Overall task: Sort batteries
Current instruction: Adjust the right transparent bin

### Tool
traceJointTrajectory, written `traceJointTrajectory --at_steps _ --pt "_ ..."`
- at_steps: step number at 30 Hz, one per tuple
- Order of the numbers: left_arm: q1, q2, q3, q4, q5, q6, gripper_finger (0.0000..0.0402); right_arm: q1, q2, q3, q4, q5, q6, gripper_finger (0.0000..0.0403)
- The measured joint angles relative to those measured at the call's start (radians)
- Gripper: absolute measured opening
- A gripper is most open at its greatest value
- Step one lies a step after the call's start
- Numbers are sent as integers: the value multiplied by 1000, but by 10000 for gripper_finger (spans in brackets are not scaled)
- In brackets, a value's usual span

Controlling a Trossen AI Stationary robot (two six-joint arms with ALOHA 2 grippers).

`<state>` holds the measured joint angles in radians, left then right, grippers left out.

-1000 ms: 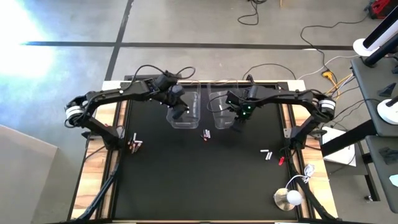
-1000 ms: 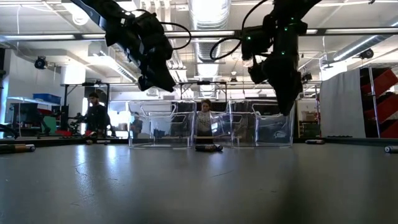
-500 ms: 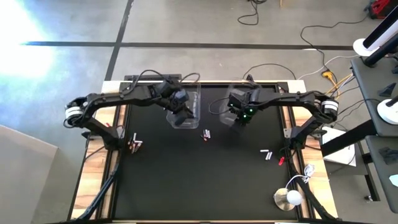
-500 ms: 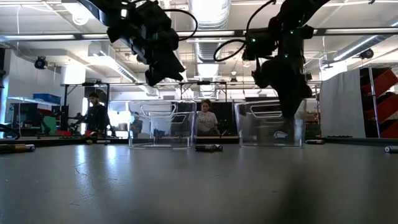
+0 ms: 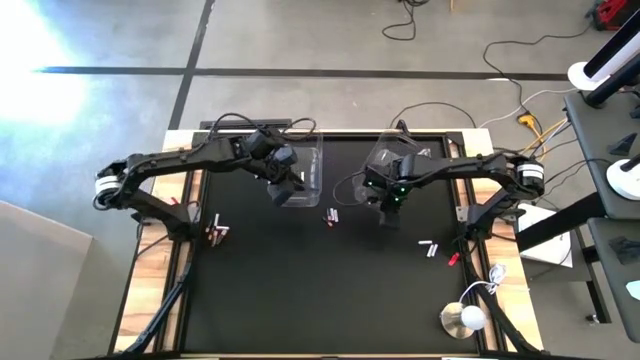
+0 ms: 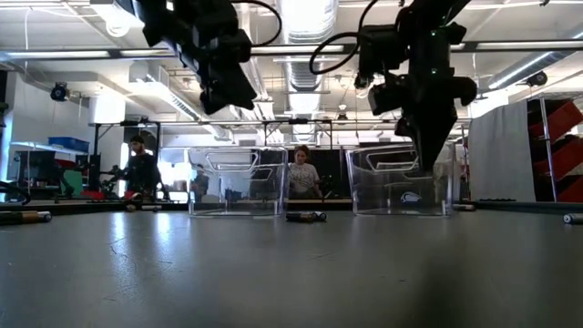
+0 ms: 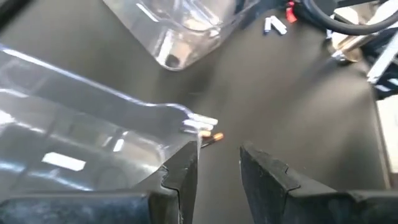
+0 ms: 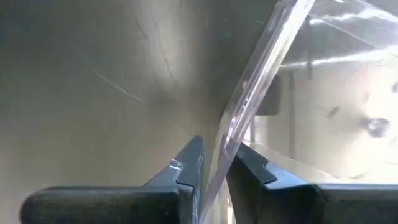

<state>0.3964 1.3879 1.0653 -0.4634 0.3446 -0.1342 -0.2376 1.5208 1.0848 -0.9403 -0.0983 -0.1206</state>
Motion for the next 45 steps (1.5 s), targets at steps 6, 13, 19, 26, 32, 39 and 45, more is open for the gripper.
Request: traceJointTrajectory --at_steps 6,13,19,26,32,39,45 --pt "1 -53 0 -77 -20 19 100 6 0 1 -4 20 -80 21" --pt "-27 -61 -2 -219 7 46 100 4 0 1 -13 78 -247 14" --pt "-62 -53 -2 -256 -59 72 100 1 0 1 -12 118 -235 27" --pt "-78 -53 -2 -230 -128 73 100 -4 2 6 6 120 -127 50" --pt "-81 -53 -2 -196 -127 43 100 -15 33 6 44 121 -44 56" --pt "-110 -53 2 -199 -125 3 100 -18 28 22 38 121 31 64" --pt "-135 -54 2 -199 -125 -39 100 -30 26 41 51 124 49 93"
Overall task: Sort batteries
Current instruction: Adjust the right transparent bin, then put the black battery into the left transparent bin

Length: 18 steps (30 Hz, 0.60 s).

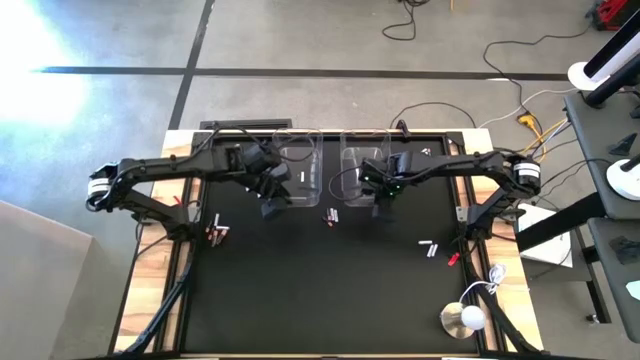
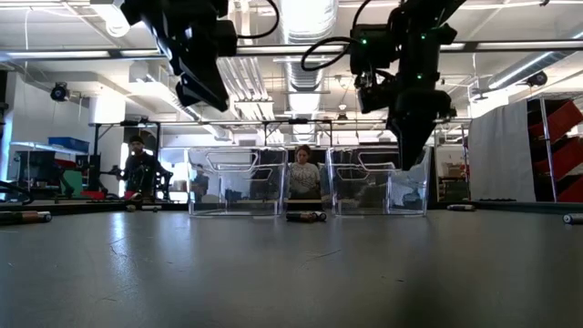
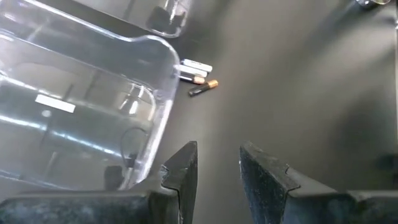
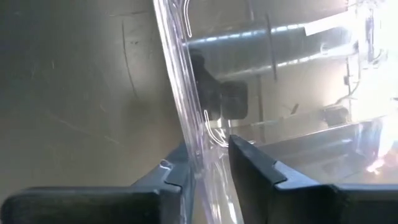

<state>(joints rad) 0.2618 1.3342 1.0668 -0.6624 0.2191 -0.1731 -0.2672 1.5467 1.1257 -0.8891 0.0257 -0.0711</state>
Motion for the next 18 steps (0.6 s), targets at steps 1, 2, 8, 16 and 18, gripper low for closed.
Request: traceJointTrajectory --at_steps 1,2,8,16,18 --pt "-7 -3 0 0 9 -14 100 -3 0 -2 2 0 13 97" --pt "-12 -7 0 0 33 -30 100 -7 0 -4 1 0 33 100" --pt "-88 -62 34 2 90 -110 100 -6 -27 13 -7 1 72 126" --pt "-209 -133 114 1 -16 -127 100 8 -93 157 -20 5 107 183" --pt "-247 -148 126 0 -53 -140 100 30 -118 183 -9 35 133 193"
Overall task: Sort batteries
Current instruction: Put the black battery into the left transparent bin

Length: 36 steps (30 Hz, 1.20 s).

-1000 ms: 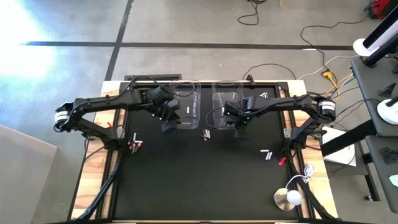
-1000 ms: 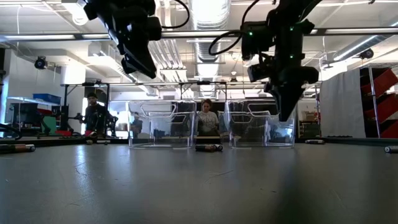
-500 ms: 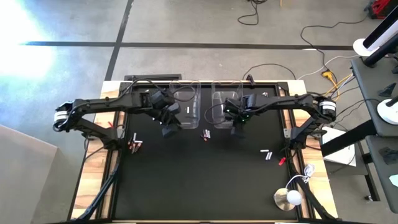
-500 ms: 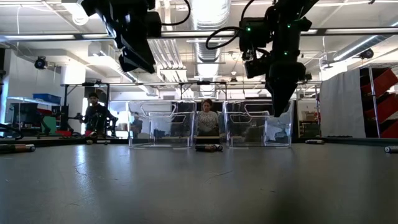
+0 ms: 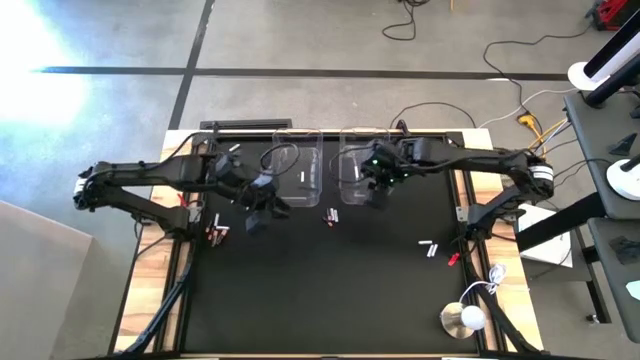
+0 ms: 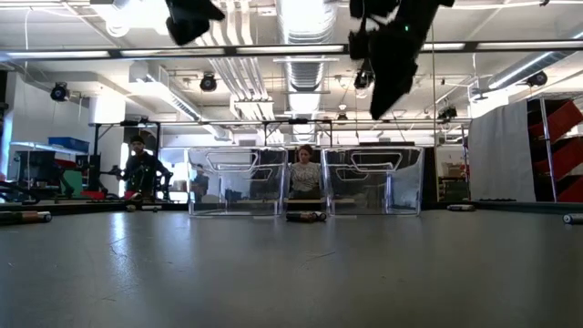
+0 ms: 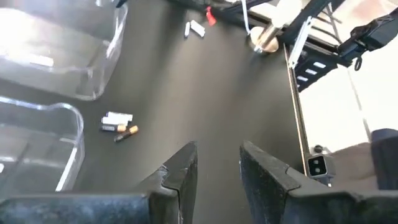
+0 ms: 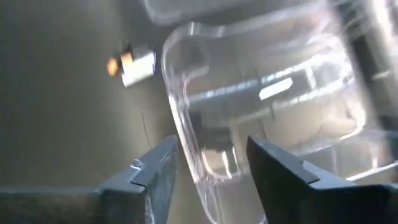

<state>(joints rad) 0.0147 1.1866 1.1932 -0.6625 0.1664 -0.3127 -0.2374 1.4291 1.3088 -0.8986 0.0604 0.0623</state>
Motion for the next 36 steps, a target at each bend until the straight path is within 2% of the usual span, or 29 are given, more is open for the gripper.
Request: traceJointTrajectory --at_steps 4,8,12,15,18,21,24,28,30,36 --pt "-91 -47 3 -8 -93 -27 100 102 -51 11 75 97 18 200" --pt "-219 -116 -25 -7 -202 -90 100 251 -70 -5 192 151 75 194" --pt "-375 -182 -63 -3 -351 -171 100 411 -23 -9 338 236 196 184" --pt "-481 -210 -97 -2 -454 -194 100 518 41 -9 472 346 277 179" --pt "-542 -222 -137 -4 -496 -196 100 591 124 -9 549 449 367 178" --pt "-560 -225 -179 13 -530 -202 100 624 206 -10 634 517 497 184" --pt "-571 -245 -261 108 -578 -184 100 627 278 -10 709 534 594 194" --pt "-570 -275 -424 286 -630 -173 100 626 360 -10 715 545 618 206" --pt "-570 -278 -506 344 -675 -214 100 626 387 -11 713 579 600 206" --pt "-570 -245 -670 476 -680 -319 117 606 447 -58 727 605 588 193"
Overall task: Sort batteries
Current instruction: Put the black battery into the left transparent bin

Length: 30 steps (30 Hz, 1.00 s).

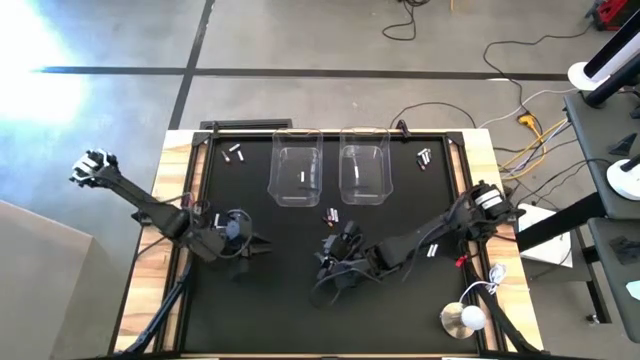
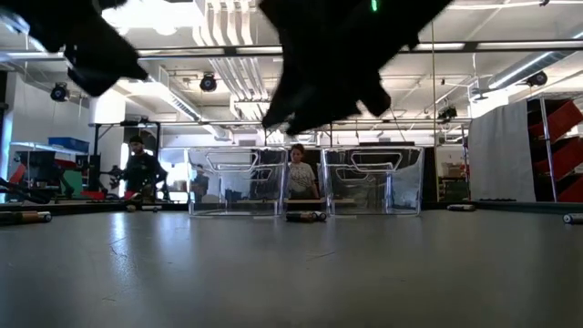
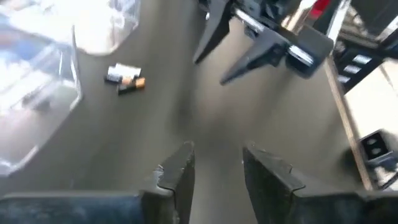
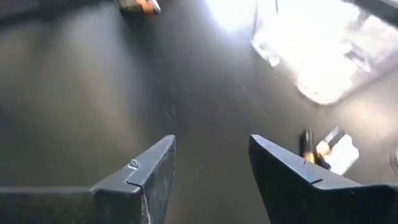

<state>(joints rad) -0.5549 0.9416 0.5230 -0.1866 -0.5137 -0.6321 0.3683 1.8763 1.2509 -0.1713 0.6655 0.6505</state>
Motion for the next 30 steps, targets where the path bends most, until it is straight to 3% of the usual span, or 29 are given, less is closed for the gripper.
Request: traceJointTrajectory --at_steps 5,11,16,30 --pt "0 65 -43 82 3 -44 158 -35 -8 -84 56 47 69 181" --pt "0 144 -41 41 2 -103 194 -78 -13 -176 161 53 53 167" --pt "0 186 -35 -37 58 -185 198 -117 -9 -249 306 36 -5 151" --pt "-2 269 -52 -60 86 -247 198 -186 -2 -318 397 -58 -137 111"
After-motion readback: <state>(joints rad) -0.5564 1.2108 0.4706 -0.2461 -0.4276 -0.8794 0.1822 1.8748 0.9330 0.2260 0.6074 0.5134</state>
